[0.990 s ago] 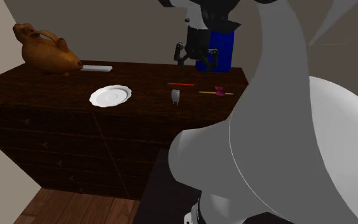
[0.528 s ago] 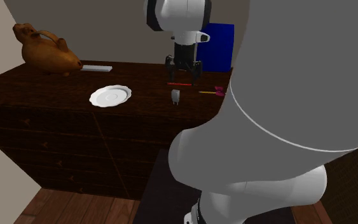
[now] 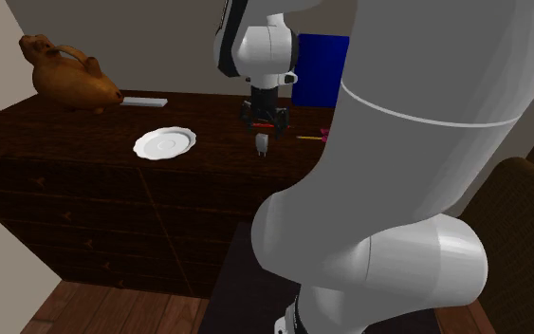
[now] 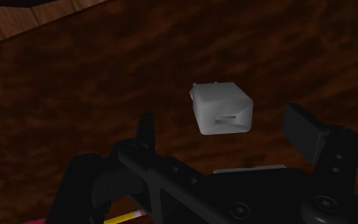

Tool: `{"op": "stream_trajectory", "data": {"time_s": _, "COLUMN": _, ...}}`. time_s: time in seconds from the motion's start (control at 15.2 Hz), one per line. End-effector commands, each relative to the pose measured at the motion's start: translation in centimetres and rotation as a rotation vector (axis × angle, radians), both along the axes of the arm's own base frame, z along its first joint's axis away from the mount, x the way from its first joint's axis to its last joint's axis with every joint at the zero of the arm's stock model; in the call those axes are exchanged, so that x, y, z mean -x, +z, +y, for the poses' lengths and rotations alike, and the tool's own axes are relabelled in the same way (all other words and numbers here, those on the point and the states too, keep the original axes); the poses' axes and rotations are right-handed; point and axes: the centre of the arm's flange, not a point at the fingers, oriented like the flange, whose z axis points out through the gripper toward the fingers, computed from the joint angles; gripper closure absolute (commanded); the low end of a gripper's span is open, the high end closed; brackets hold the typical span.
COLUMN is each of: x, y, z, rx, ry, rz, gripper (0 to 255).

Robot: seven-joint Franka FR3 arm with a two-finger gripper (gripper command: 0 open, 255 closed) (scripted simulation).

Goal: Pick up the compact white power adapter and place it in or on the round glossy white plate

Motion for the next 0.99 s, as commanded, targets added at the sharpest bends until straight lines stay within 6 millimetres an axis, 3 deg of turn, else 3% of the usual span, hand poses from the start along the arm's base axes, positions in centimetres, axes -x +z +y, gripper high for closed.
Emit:
{"op": "stream_trajectory", "data": {"time_s": 0.0, "x": 0.0, "y": -1.1, "z": 0.5, "rx": 0.0, "ry": -0.001, "rz": -0.001, "gripper": 0}}
{"op": "stream_trajectory", "data": {"time_s": 0.26, "x": 0.1, "y": -3.0, "z": 0.5, "rx": 0.0, "ry": -0.001, "rz": -0.001, "gripper": 0}}
{"op": "stream_trajectory", "data": {"time_s": 0.79, "x": 0.1, "y": -3.0, "z": 0.5, "rx": 0.0, "ry": -0.001, "rz": -0.001, "gripper": 0}}
{"op": "stream_trajectory", "data": {"time_s": 0.86, "x": 0.1, "y": -3.0, "z": 0.5, "rx": 0.0, "ry": -0.001, "rz": -0.001, "gripper": 255}}
{"op": "stream_trajectory", "data": {"time_s": 0.92, "x": 0.1, "y": -3.0, "z": 0.5, "rx": 0.0, "ry": -0.001, "rz": -0.001, "gripper": 255}}
